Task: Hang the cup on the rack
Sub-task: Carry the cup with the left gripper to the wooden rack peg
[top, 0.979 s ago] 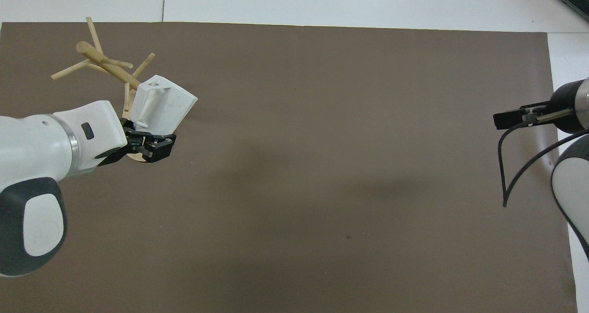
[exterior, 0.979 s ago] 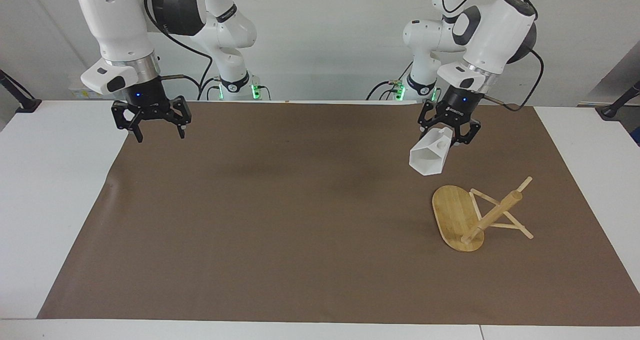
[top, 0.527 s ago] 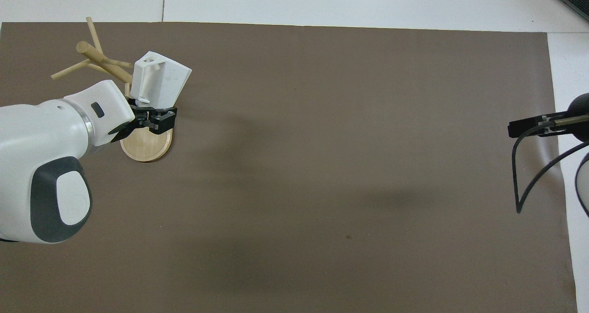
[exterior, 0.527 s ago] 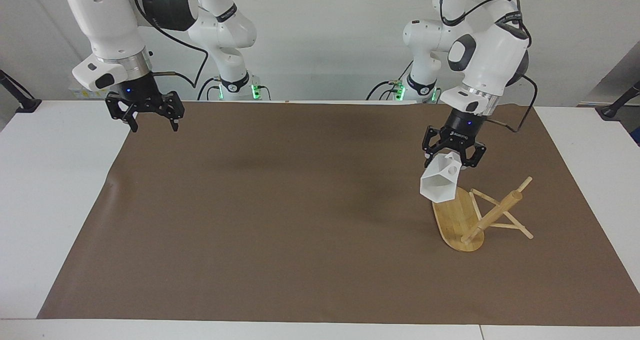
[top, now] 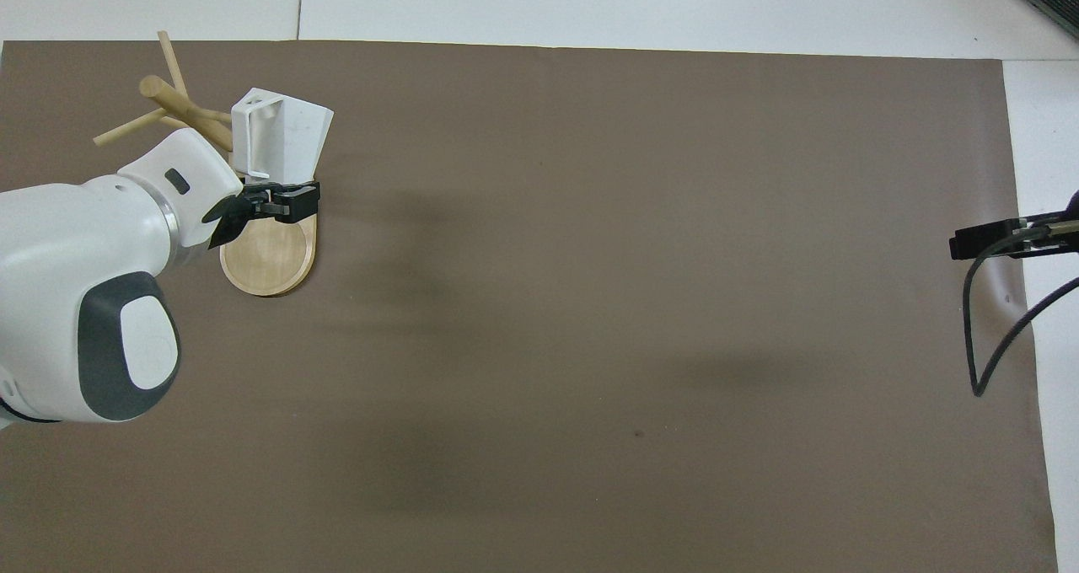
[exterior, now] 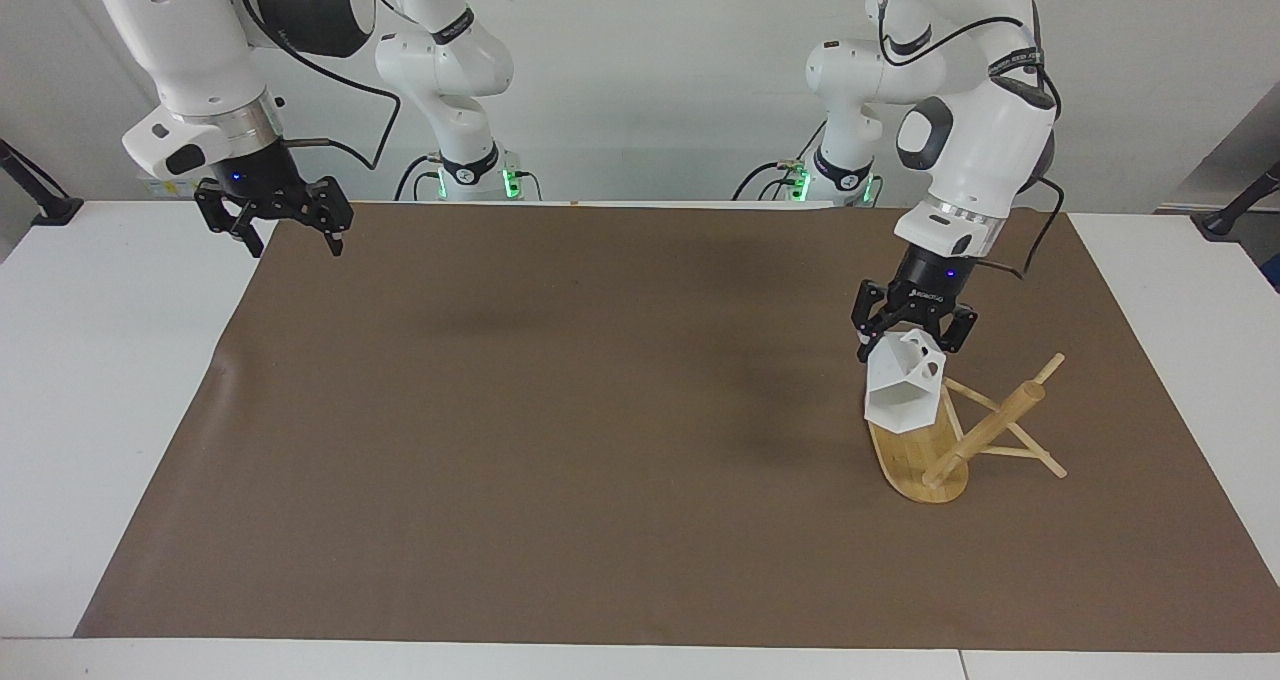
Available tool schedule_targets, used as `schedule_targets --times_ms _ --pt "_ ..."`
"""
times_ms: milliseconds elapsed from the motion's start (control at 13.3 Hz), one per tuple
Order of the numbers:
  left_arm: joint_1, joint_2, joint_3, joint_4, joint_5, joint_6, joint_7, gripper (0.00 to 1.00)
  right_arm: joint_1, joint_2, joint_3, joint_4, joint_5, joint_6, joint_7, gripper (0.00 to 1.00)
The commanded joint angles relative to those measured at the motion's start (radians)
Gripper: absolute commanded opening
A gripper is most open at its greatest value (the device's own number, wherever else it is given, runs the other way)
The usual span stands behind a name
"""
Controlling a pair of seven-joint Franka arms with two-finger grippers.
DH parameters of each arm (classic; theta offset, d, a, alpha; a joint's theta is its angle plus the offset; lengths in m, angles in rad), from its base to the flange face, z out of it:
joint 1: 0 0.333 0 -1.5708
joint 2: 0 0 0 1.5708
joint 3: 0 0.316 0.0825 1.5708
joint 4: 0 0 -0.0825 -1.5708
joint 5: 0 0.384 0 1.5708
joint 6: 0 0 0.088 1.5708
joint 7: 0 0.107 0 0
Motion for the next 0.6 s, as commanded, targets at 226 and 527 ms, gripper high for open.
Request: schedule_targets --times_ms 226,527 --pt "0.012 0.030 -0.008 -0.020 -0.066 0.076 -0.028 0.00 -0.004 -0.024 -0.008 0.004 0.024 -0.038 -0.025 1.00" --pt "0.029 0.056 -0.010 -0.017 -0.113 0.096 -0.028 0.00 -0.004 -0.024 -0.008 0.004 0.024 -0.029 -0.003 1.00"
